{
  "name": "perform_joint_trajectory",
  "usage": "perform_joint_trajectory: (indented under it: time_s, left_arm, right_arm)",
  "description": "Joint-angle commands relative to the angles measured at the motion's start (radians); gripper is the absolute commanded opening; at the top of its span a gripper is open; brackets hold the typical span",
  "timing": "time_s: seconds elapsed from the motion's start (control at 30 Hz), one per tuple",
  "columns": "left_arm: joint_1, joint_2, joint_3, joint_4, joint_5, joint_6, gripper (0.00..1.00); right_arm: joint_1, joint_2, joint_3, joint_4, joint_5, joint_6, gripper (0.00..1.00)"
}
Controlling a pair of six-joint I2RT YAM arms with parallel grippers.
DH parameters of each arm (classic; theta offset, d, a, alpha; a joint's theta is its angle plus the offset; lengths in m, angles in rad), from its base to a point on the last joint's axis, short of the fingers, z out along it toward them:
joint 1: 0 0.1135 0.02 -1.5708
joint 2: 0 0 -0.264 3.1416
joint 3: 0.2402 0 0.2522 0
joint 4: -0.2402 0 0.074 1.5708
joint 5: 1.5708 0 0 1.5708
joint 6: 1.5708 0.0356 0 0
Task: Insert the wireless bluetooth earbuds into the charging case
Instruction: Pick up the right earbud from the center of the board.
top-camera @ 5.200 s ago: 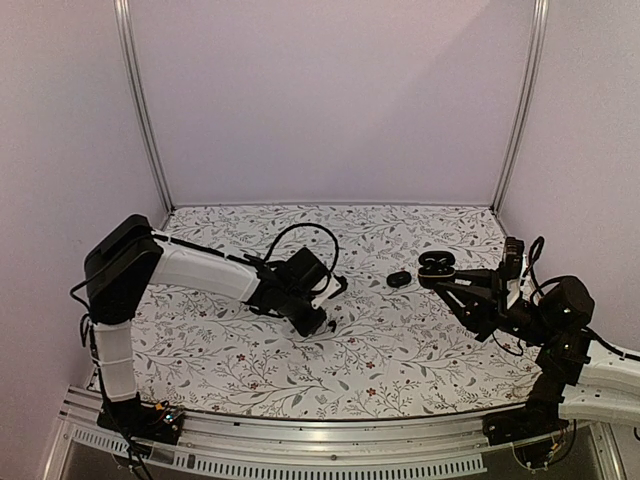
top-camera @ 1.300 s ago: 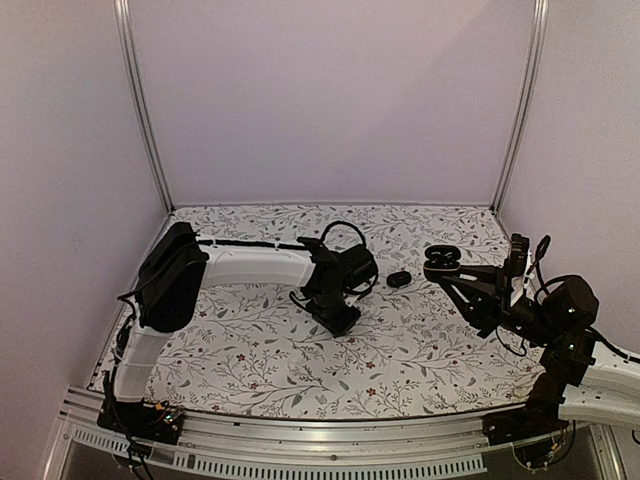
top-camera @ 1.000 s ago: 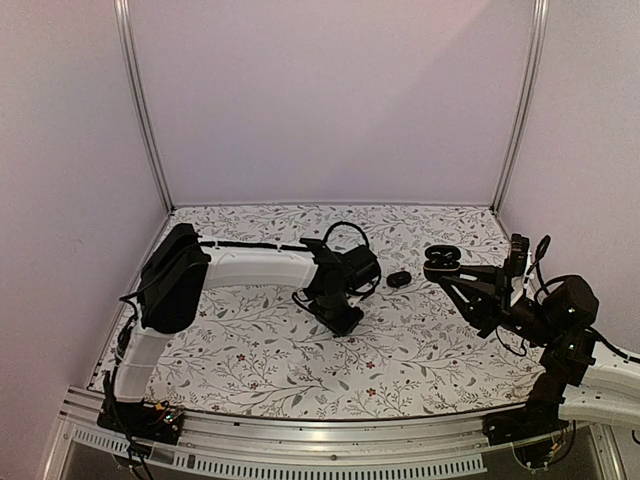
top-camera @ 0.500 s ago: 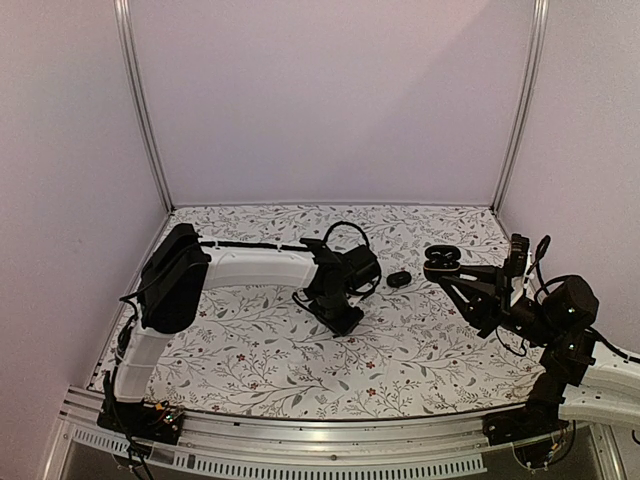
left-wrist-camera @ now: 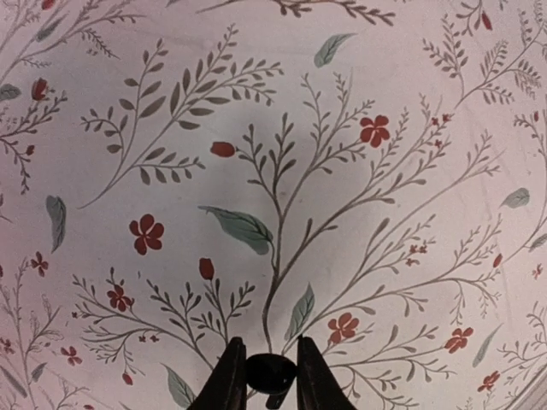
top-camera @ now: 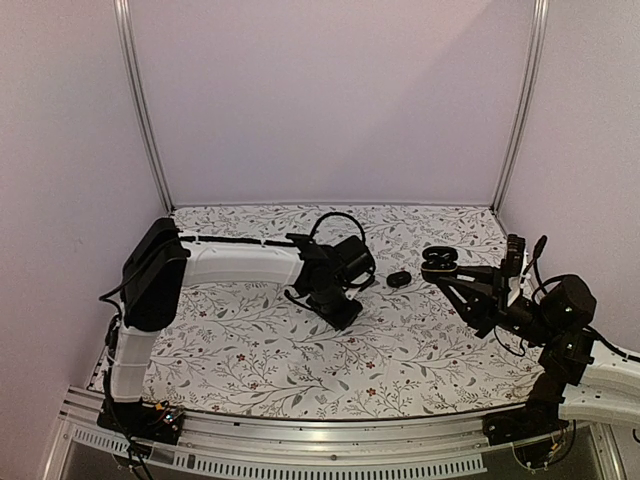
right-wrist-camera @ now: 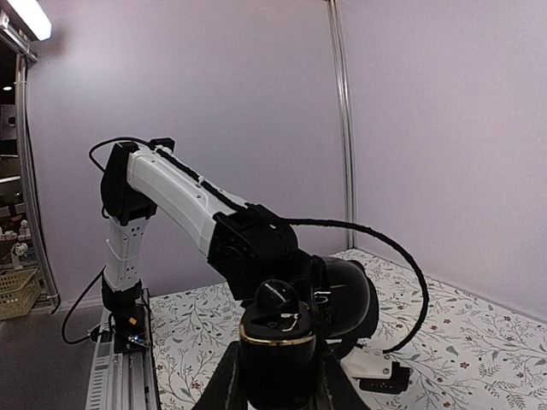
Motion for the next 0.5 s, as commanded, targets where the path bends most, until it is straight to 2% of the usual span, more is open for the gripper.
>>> perform_joint_trajectory:
  time_s: [0.0,0.2,0.47]
  left_arm:
    - [0.020,-0.114,-0.050,0.109,-0.002,0.001,0.18]
    - [0.038,-0.284,-0.196,0.269,-0.053,-0.014,0.18]
    - [0.041,-0.585,-0.427,0.631,-0.084,0.023,0.18]
  right_arm:
    - [-0.005,0.008,0.029,0.010,0.033,-0.013,0.00]
    - [-0.005,0.019,0.021,0.033,0.088,-0.027,0.00]
    - [-0.005,0.102,0.023,0.125,0.127,-0.025,0.00]
